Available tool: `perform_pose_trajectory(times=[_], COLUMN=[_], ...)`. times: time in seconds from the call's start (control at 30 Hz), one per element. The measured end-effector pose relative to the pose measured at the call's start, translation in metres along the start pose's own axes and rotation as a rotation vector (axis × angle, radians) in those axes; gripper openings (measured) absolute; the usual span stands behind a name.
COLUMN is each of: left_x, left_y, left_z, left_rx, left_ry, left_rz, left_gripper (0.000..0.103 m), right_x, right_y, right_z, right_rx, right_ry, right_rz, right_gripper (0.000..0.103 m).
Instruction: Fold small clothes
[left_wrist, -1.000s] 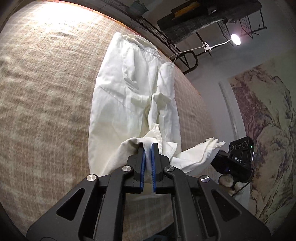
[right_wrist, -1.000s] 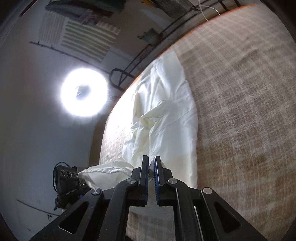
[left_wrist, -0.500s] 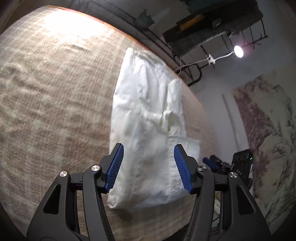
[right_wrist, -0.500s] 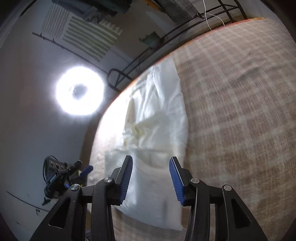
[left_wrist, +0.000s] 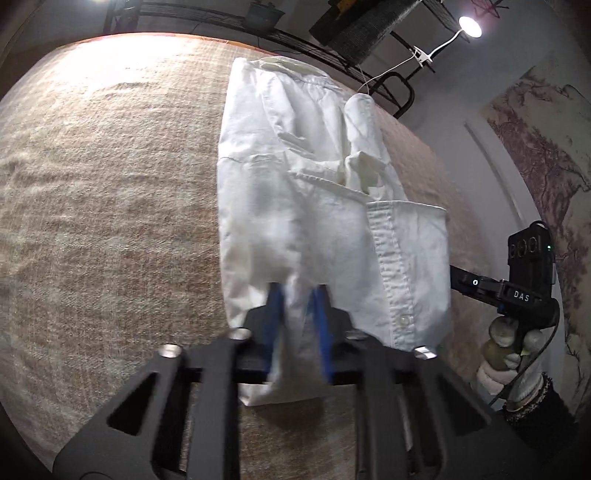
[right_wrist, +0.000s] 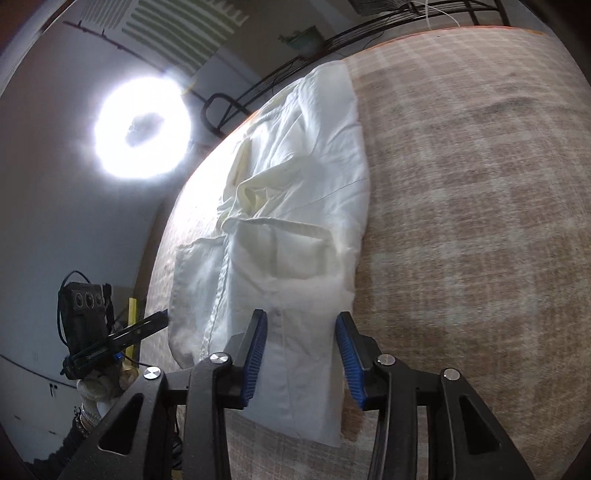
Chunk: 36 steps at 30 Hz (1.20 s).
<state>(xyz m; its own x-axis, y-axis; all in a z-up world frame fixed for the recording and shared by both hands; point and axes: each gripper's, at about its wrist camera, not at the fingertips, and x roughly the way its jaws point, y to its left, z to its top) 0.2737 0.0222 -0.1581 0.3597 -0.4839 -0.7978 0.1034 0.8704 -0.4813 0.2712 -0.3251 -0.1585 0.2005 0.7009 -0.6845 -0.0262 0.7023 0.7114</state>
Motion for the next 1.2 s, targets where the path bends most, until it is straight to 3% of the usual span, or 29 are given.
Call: perform_pose_trajectory(times=[0.17, 0.27, 0.3, 0.33, 0.4, 0.47, 0.5, 0.53, 0.57, 0.6, 0.7, 0.77, 0.8, 0.83, 0.93, 1.07, 1.17, 1.2], left_x=[-0.007, -0.007, -0.006, -0.006, -0.003, 0.002, 0.007, 0.011, 0.013, 0.013, 0.001, -0.003, 0.002, 0.006, 0.025, 0.027, 0.014, 0.009], left_y=[0.01, 0.01, 0.01, 0.009, 0.004, 0.001, 0.0, 0.002, 0.004, 0.01, 0.037, 0.056, 0.064, 0.07, 0.091, 0.085, 0.061, 0.056], left_z=[0.002, 0.003, 0.004, 0.005, 0.009, 0.013, 0.014, 0.015, 0.015, 0.016, 0.016, 0.015, 0.014, 0.013, 0.006, 0.007, 0.013, 0.014], left_rx=[-0.048, -0.055, -0.064, -0.062, -0.029, -0.001, 0.008, 0.009, 0.0, -0.035, -0.22, -0.291, -0.325, -0.345, -0.398, -0.354, -0.223, -0.197], left_ry=[-0.008, -0.016, -0.019, -0.02, -0.039, -0.05, -0.048, -0.042, -0.036, -0.037, -0.058, -0.061, -0.038, -0.017, 0.027, 0.031, 0.02, 0.014], left_rz=[-0.084, -0.038, -0.032, -0.023, 0.015, 0.024, 0.027, 0.023, 0.011, -0.024, -0.35, -0.522, -0.569, -0.566, -0.422, -0.337, -0.177, -0.125], left_gripper=[0.006, 0.007, 0.012, 0.025, 0.037, 0.037, 0.028, 0.014, 0.012, 0.008, 0.006, 0.006, 0.006, 0.006, 0.006, 0.013, 0.029, 0.039], right_x=[-0.002, -0.003, -0.002, -0.002, -0.001, 0.0, 0.001, 0.001, 0.0, 0.002, -0.002, -0.007, -0.009, -0.011, -0.014, -0.014, -0.015, -0.015], right_y=[0.003, 0.001, 0.002, 0.003, 0.006, 0.008, 0.01, 0.01, 0.01, 0.011, 0.008, 0.007, 0.007, 0.007, 0.008, 0.012, 0.013, 0.012], right_z=[-0.001, 0.002, 0.002, 0.001, 0.001, 0.0, 0.0, 0.0, 0.0, 0.002, 0.003, 0.003, 0.004, 0.005, 0.009, 0.015, 0.02, 0.022], right_rx=[-0.018, -0.016, -0.019, -0.022, -0.031, -0.036, -0.04, -0.045, -0.05, -0.051, -0.042, -0.043, -0.046, -0.049, -0.051, -0.053, -0.056, -0.052], right_ry=[-0.009, -0.014, -0.014, -0.013, -0.009, -0.006, -0.006, -0.006, -0.007, -0.009, -0.022, -0.034, -0.042, -0.05, -0.06, -0.074, -0.089, -0.101], right_rz=[-0.013, -0.016, -0.015, -0.011, -0.011, -0.011, -0.011, -0.015, -0.023, -0.028, -0.026, -0.019, -0.015, -0.008, -0.002, -0.001, -0.011, -0.02], right_gripper=[0.035, 0.036, 0.036, 0.036, 0.036, 0.036, 0.036, 0.036, 0.036, 0.036, 0.036, 0.036, 0.036, 0.036, 0.036, 0.036, 0.036, 0.036])
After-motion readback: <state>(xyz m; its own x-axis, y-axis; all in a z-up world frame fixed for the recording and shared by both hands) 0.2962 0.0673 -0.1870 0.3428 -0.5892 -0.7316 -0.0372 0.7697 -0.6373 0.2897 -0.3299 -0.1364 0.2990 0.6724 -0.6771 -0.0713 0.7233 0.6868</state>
